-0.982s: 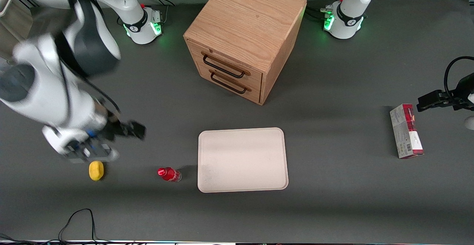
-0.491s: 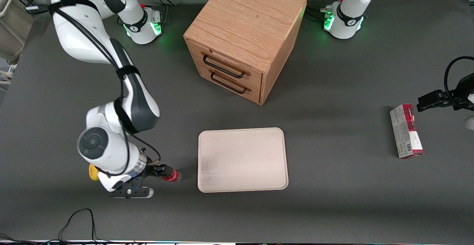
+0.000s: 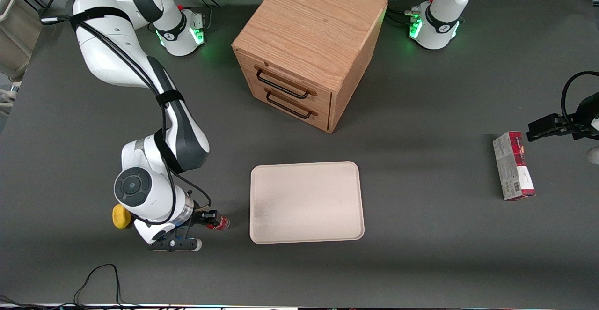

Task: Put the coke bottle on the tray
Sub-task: 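Move the right gripper down to the red Coca-Cola bottle and grasp it, then carry the held bottle sideways onto the cream tray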

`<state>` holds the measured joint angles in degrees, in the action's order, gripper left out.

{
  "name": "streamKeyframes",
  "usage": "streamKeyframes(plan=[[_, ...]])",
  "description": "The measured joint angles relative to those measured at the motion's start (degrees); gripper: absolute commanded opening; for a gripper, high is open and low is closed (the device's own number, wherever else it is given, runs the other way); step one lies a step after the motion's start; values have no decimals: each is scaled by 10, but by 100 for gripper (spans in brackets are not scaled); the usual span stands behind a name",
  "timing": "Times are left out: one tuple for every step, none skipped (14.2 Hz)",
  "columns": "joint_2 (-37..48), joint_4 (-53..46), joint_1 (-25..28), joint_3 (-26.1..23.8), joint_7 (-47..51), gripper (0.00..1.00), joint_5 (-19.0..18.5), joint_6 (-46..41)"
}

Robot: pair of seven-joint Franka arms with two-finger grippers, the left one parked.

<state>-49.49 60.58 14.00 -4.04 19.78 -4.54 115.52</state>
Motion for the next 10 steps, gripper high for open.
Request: streamKeyframes(plan=[[0,1,0,0,1,47,0,0],[0,2,0,0,2,38,0,-1],[-1,3,0,0,3,26,0,-3],[-1,3,0,0,3,16,0,-5],[-1,3,0,0,3,8,0,-7],[-1,2,0,-1,3,5,0,-9],[-1,2,0,-1,3,4,0,-10],[-1,0,0,0,3,4,0,-16],[-1,-3,-1,0,3,4,0,-26],[0,-14,-1,-1,3,4,0,-41]])
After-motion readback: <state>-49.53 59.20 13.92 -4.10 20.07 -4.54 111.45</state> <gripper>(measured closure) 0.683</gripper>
